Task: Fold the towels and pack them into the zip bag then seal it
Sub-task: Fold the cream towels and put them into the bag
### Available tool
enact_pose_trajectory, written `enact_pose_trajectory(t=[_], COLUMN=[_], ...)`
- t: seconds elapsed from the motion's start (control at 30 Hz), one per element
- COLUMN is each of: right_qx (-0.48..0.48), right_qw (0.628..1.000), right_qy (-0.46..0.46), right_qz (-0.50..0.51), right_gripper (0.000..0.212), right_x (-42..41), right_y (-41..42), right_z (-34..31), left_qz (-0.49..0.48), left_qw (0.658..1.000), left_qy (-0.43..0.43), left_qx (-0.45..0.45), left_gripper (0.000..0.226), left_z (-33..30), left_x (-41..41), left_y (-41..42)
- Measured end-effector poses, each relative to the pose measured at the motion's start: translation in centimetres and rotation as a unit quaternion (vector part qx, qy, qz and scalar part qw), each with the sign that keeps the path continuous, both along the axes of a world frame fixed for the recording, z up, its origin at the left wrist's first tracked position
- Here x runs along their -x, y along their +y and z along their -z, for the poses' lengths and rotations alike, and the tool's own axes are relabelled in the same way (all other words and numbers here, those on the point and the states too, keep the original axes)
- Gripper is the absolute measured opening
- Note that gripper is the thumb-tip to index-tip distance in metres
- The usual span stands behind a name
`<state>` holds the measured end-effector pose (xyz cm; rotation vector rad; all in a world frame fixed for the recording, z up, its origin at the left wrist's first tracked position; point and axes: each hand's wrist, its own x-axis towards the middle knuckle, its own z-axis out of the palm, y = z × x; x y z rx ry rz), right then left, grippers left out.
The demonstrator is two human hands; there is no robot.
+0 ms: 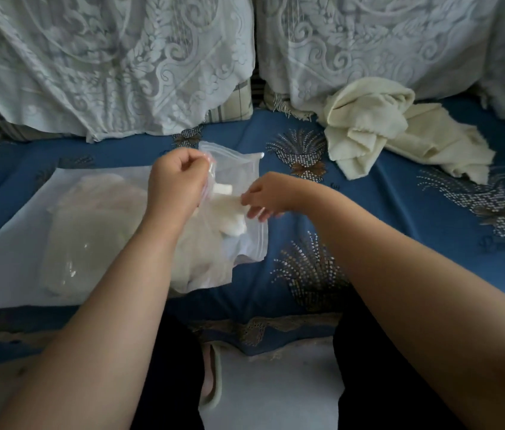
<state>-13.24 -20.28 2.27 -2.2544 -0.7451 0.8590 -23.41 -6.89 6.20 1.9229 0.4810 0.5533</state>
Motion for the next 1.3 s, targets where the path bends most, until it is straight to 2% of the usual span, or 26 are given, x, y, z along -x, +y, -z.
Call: enact_pose_trajectory(t=[0.07,0.17,0.23,0.37,0.47,0.63,0.73,0.83,0.93,1.03,1.1,1.13,1.17,1.2,1.23,1.3], right_qx=[0.076,0.095,0.091,0.177,0.188,0.176,0.099,0.065,0.127,0.183,0.172,0.155,0.136,0.122,0.11,0.081], right_qw=[0.991,0.964,0.945,0.945,0.939,0.902,0.918,0.957,0.99,0.975,0.968,0.973,0.984,0.991,0.981,0.924], right_qy=[-0.108,-0.202,-0.208,-0.188,-0.181,-0.239,-0.245,-0.17,-0.037,0.068,0.146,0.15,0.109,0.03,-0.078,-0.261], right_qz=[0.007,0.145,0.234,0.199,0.225,0.313,0.295,0.226,0.054,-0.104,-0.111,-0.082,-0.029,0.048,0.137,0.268], right_gripper=[0.033,0.03,0.036,0.049,0.055,0.025,0.018,0.014,0.015,0.014,0.019,0.024,0.027,0.029,0.028,0.02], right_x=[-2.3,-5.8,-7.8,-10.7,-12.5,-12.9,-12.2,-9.9,-4.4,1.5,3.6,3.9,3.7,3.0,1.9,-0.6], right_y=[-1.5,-4.8,-7.1,-10.0,-10.7,-12.8,-13.7,-12.8,-11.7,-12.1,-12.8,-13.1,-13.3,-13.5,-13.9,-14.6], right_z=[1.4,4.1,5.9,7.9,8.2,7.7,6.7,3.8,0.9,-0.5,-0.9,-0.8,-0.4,0.2,1.0,2.4], left_qz=[-0.036,-0.058,-0.062,-0.025,0.016,0.073,0.104,0.139,0.175,0.224,0.266,0.281,0.29,0.292,0.29,0.284], left_qw=[0.999,0.991,0.984,0.974,0.977,0.984,0.982,0.979,0.969,0.941,0.908,0.891,0.877,0.868,0.865,0.865], left_qy=[-0.028,-0.01,-0.022,-0.073,-0.08,-0.038,-0.051,-0.042,0.022,0.123,0.193,0.222,0.243,0.255,0.26,0.264], left_qx=[-0.029,-0.122,-0.166,-0.212,-0.195,-0.156,-0.149,-0.142,-0.174,-0.22,-0.259,-0.28,-0.297,-0.309,-0.316,-0.317], left_gripper=[0.017,0.019,0.033,0.045,0.044,0.025,0.009,0.014,0.015,0.019,0.032,0.037,0.04,0.041,0.041,0.04], left_z=[0.2,0.5,0.6,0.8,1.0,1.4,1.5,1.8,2.1,2.8,3.4,3.6,3.8,3.9,3.9,3.9], left_x=[-1.5,-3.6,-4.5,-5.7,-6.7,-8.2,-8.3,-8.1,-8.0,-7.8,-7.6,-7.4,-7.3,-7.2,-7.1,-7.0], left_y=[-0.4,-1.3,-2.4,-5.4,-7.0,-7.7,-7.9,-8.5,-9.0,-9.3,-9.5,-9.7,-9.9,-10.1,-10.2,-10.5])
